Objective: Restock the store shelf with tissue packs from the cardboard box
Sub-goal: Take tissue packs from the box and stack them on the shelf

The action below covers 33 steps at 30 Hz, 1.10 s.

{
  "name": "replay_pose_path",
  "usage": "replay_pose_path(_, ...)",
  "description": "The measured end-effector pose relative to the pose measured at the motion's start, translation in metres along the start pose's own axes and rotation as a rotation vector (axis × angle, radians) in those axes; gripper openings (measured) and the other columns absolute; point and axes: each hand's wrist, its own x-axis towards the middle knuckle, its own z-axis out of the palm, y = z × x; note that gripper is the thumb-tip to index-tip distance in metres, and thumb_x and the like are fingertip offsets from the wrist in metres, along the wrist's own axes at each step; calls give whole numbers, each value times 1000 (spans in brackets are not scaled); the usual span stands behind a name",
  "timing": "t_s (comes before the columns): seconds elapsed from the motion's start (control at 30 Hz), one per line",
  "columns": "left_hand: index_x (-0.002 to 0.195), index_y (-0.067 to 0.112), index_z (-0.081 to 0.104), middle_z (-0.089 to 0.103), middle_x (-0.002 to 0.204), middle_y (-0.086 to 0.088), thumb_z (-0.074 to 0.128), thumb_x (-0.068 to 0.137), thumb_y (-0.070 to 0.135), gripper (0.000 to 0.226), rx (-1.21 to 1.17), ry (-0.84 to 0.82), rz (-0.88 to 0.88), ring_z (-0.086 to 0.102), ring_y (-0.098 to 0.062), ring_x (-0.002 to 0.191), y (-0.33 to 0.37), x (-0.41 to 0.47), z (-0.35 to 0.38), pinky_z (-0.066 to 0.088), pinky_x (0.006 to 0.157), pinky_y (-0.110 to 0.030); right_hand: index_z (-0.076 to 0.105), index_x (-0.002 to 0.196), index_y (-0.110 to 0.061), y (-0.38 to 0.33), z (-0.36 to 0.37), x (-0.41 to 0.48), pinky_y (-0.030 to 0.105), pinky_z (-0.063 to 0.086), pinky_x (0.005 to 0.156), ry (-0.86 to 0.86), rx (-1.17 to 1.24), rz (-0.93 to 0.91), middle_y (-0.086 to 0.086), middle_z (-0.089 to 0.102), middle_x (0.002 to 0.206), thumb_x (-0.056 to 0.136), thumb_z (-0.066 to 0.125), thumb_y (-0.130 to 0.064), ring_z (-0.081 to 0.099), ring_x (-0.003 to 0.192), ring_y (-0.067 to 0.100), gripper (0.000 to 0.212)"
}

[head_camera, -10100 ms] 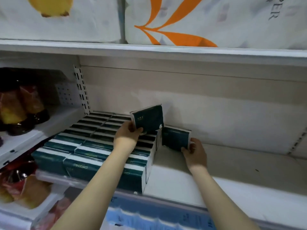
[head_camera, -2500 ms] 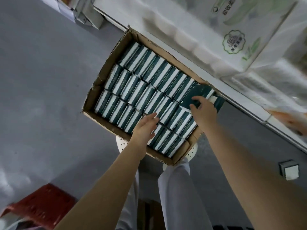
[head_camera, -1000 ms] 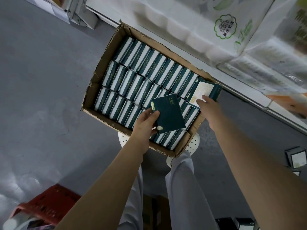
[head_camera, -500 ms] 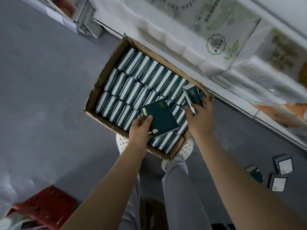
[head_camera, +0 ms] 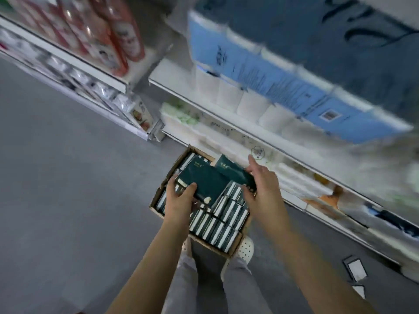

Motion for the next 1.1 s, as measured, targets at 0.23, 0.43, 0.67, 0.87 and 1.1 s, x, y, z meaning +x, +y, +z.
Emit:
replay_pose_path(0.23,114,30,45,65,96,-17,63,92,10,35,-76,-227,65,63,-35,85,106,-97,-28,51,71,-38,63,128,-27,-107,-97,-5,28,33,102,150,-62,-248,-6,46,133,79,76,-6,38,121,15,54)
replay_pose_path(0.43,108,23,44,69,109,-19,57,94,6,26,-101,-407,264,66,-42,91,180,-164,-41,52,90,-49,49,116,-60,-180,-159,-15,32,16,120,105,204,-107,-25,21,152,90,66,-14,9,147,4,55)
replay_pose_path(0.67,106,18,39,67,98,-17,50,89,-4,30,10,-529,482,67,-36,85,244,-210,-34,55,76,-42,52,98,-51,-235,-211,-19,34,30,111,276,196,-184,-30,38,131,96,57,-28,33,129,3,24)
replay_pose_path(0.87,98,19,37,56,98,-16,53,83,-7,34,28,-603,630,62,-29,83,287,-235,-24,54,72,-38,32,141,-45,-258,-255,-14,34,45,103,352,486,-45,-17,34,146,83,74,-38,34,136,9,72)
replay_pose_path(1.1,105,15,41,54,102,-20,38,93,-3,22,-91,-806,607,60,-35,81,325,-268,-2,58,68,-41,46,137,-28,-266,-289,-14,40,55,89,381,984,34,-2,71,114,83,75,-19,68,105,17,61)
